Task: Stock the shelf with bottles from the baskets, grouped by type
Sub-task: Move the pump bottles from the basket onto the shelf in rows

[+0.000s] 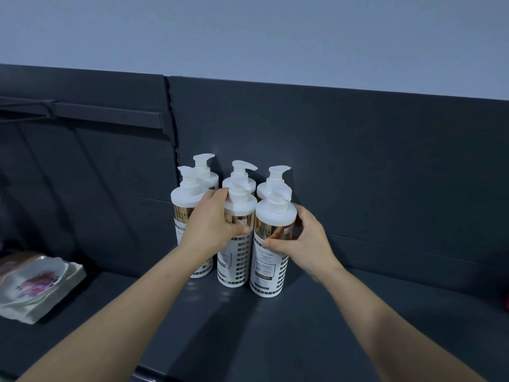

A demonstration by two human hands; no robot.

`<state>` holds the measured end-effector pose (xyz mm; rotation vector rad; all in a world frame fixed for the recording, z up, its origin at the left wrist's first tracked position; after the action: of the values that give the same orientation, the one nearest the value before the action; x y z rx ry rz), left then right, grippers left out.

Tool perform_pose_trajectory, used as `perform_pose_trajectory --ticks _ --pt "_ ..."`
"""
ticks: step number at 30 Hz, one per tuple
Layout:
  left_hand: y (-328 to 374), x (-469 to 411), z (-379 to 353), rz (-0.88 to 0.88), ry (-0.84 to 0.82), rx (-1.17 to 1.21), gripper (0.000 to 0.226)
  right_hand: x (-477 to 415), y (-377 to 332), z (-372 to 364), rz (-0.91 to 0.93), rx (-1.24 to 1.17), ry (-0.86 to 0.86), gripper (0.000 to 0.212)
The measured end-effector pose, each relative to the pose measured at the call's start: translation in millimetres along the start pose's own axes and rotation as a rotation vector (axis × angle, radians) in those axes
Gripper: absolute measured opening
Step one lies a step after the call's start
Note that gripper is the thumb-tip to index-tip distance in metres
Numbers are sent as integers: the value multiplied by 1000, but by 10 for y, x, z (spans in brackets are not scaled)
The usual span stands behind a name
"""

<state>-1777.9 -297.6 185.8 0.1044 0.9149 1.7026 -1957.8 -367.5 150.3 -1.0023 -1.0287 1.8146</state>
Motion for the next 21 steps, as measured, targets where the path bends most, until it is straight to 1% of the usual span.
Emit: perform_pose_trajectory --ticks 5,10,11,14,15,17,20,21 --pt "0 67 1 -6 19 18 71 21 6 -22 24 40 -6 86" --pt "-2 110 -3 -51 22 -27 80 83 -16 -60 38 73 -1 84" --pt "-4 122 0 -59 19 -33 84 104 -20 -67 40 86 13 88" --pt "-21 194 17 -104 1 -92 91 193 -50 -77 49 133 65 114" --pt "-35 230 24 -128 -1 -122 91 235 -68 -81 59 161 88 118" --pt "-66 318 54 -178 17 -187 89 344 -113 -94 111 236 183 114" --pt "-129 528 144 -230 65 -259 79 569 -185 -141 313 313 380 91" --pt "-162 615 181 -229 76 -292 73 643 -204 -163 387 325 418 84"
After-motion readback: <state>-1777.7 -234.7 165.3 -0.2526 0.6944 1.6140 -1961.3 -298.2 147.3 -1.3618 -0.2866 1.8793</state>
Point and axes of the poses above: each hand's wrist, its own x-axis away from the middle knuckle, its own z-axis out of the back of the hand, y = z × x, the point moved 2 cm from there along -x, towards the middle knuckle
